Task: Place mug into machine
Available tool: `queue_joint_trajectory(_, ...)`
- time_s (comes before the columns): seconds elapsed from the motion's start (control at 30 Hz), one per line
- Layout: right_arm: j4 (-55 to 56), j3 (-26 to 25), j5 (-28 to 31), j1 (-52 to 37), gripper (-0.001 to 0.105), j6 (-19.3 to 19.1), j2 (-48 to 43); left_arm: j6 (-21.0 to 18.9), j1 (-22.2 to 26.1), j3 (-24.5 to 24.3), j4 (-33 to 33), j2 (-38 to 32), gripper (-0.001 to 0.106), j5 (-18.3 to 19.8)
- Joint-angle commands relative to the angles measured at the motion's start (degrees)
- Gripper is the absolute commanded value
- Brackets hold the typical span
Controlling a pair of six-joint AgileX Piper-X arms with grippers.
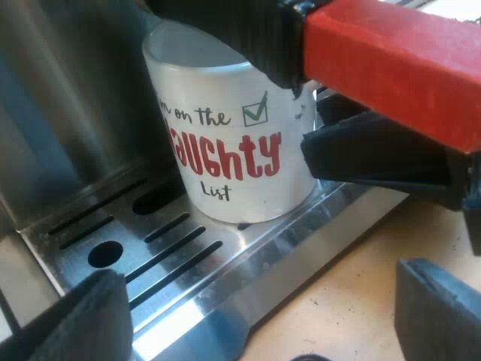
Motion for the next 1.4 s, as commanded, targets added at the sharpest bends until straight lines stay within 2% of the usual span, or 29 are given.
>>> queue_joint_trajectory(0.03, -4.8, -0.5, -0.1, -0.1, 0.036, -0.1, 2.7, -0.8, -0.2, -0.1, -0.7, -0.1, 0.073, 0.4)
queue_joint_trajectory(0.43, -4.6, -8.3, 0.1, -0.9, 0.036, -0.2, 9.0, -0.8, -0.2, -0.1, 0.2, -0.1, 0.073, 0.4)
queue_joint_trajectory(0.6, -3.8, -8.2, 0.2, -1.3, 0.036, -0.1, 8.8, -0.8, -0.2, -0.1, 0.2, -0.2, 0.073, 0.4)
queue_joint_trajectory(0.9, 14.1, -8.1, 5.3, 1.2, 0.036, -0.1, 1.5, -0.8, -0.2, -0.8, 5.2, -8.4, 0.073, -0.1)
queue_joint_trajectory(1.07, 25.4, -8.0, 9.1, 1.4, 0.036, -0.1, -4.2, -0.8, -0.2, -3.3, 12.2, -15.9, 0.073, -0.1)
queue_joint_trajectory(1.4, 35.1, -8.0, 9.8, 3.9, 0.036, -0.1, -12.6, -0.3, -0.2, -8.0, 19.5, -23.3, 0.073, -0.1)
